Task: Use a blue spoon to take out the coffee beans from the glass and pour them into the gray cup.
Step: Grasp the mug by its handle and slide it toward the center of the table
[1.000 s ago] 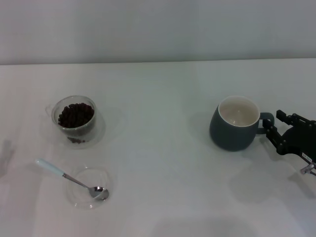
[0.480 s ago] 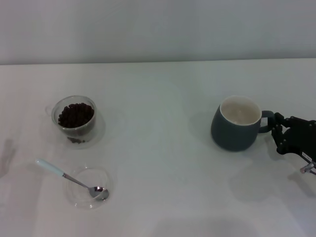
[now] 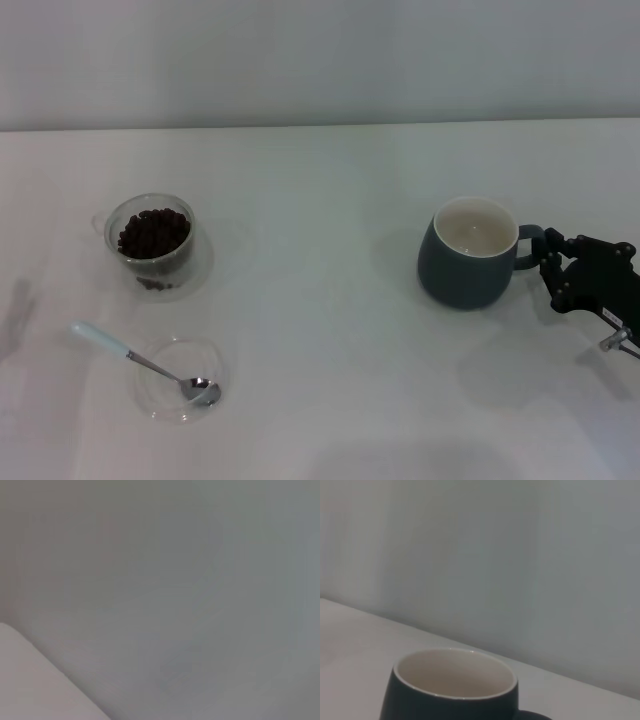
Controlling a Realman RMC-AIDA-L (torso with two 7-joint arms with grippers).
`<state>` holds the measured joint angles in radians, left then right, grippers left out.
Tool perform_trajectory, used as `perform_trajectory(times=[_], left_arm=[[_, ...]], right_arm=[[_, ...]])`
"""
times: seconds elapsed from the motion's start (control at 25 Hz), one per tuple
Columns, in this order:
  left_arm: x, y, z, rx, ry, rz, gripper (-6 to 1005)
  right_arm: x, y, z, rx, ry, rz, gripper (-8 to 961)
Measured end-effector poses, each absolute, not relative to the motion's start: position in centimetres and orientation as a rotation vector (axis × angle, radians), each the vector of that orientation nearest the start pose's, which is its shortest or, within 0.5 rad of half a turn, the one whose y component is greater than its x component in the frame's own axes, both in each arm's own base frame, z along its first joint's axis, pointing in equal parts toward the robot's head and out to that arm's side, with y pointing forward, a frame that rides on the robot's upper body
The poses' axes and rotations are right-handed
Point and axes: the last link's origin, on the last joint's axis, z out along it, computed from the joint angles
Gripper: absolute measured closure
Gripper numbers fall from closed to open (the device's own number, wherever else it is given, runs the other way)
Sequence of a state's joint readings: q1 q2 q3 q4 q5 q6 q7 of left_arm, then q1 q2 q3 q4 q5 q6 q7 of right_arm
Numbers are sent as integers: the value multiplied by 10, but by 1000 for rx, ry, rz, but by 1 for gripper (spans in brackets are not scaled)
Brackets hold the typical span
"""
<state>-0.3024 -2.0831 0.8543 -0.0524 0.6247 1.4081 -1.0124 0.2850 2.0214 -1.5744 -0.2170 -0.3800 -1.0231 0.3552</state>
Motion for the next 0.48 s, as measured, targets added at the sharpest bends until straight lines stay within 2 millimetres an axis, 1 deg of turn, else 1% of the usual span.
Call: perform_trajectory(times=[0.48], left_arm=[[-374,255,1,-1298,-1182,-1250,122]], right_arm=[[355,284,-35,-2082,445,518,823]])
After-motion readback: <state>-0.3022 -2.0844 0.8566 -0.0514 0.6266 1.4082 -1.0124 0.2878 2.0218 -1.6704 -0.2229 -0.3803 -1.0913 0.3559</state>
